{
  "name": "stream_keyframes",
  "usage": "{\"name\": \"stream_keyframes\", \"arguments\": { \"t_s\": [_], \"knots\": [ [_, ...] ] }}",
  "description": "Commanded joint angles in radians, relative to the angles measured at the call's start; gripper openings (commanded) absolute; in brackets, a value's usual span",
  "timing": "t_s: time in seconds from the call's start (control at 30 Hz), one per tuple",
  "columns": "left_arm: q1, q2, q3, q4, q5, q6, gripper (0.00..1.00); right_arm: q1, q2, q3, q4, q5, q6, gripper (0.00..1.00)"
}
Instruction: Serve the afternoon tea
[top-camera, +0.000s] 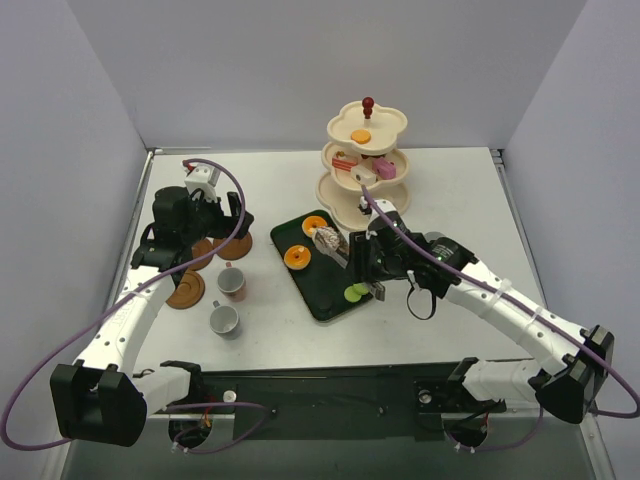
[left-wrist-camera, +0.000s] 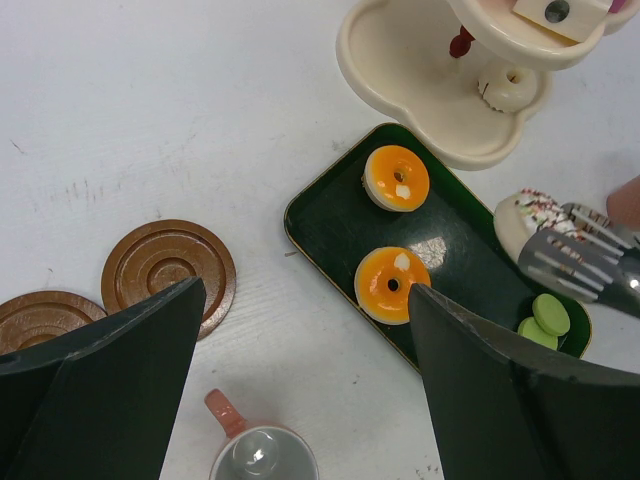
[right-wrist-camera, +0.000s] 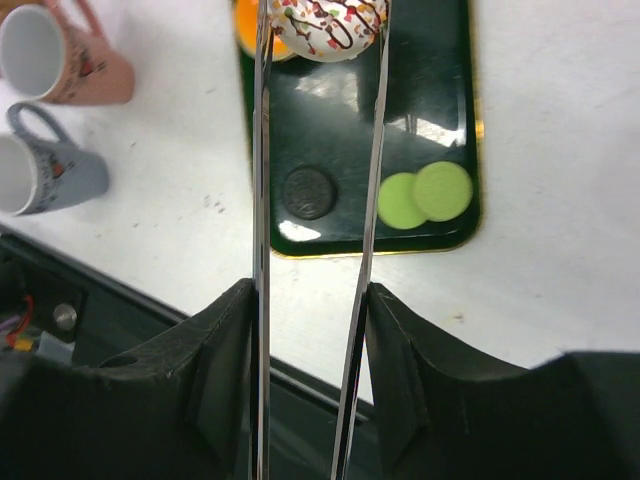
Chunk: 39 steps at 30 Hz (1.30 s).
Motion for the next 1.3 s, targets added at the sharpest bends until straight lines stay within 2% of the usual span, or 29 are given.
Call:
{"name": "stream_keyframes", "arguments": {
  "t_s": [0.0,0.17,0.3,0.7,1.0,1.13,1.27],
  "knots": [
    [-0.003,-0.015,0.026,0.031,0.016,0.000,0.94,-0.080,-0.018,-0.015,-0.027,0.071,-0.081,0.32],
    [-0.003,-0.010,0.024,0.029,0.012,0.000,0.94,-0.185,0.047,0.004,0.007,0.059,-0.158,0.31],
    [-0.003,-0.007,0.027,0.028,0.010,0.001,0.94,-0.220,0.100,0.018,0.048,0.071,-0.202,0.31],
    [-0.003,-0.003,0.030,0.028,0.012,0.003,0.94,-0.251,0.232,0.036,0.172,0.171,-0.284,0.30],
    [0.000,0.002,0.030,0.028,0.012,0.003,0.94,-0.294,0.351,0.087,0.211,0.186,-0.325,0.31],
    [0.000,0.005,0.030,0.028,0.013,0.003,0.94,-0.298,0.378,0.104,0.226,0.186,-0.334,0.34],
    [0.000,0.008,0.032,0.026,0.013,0.004,0.94,-0.301,0.398,0.117,0.225,0.185,-0.336,0.47]
  ]
}}
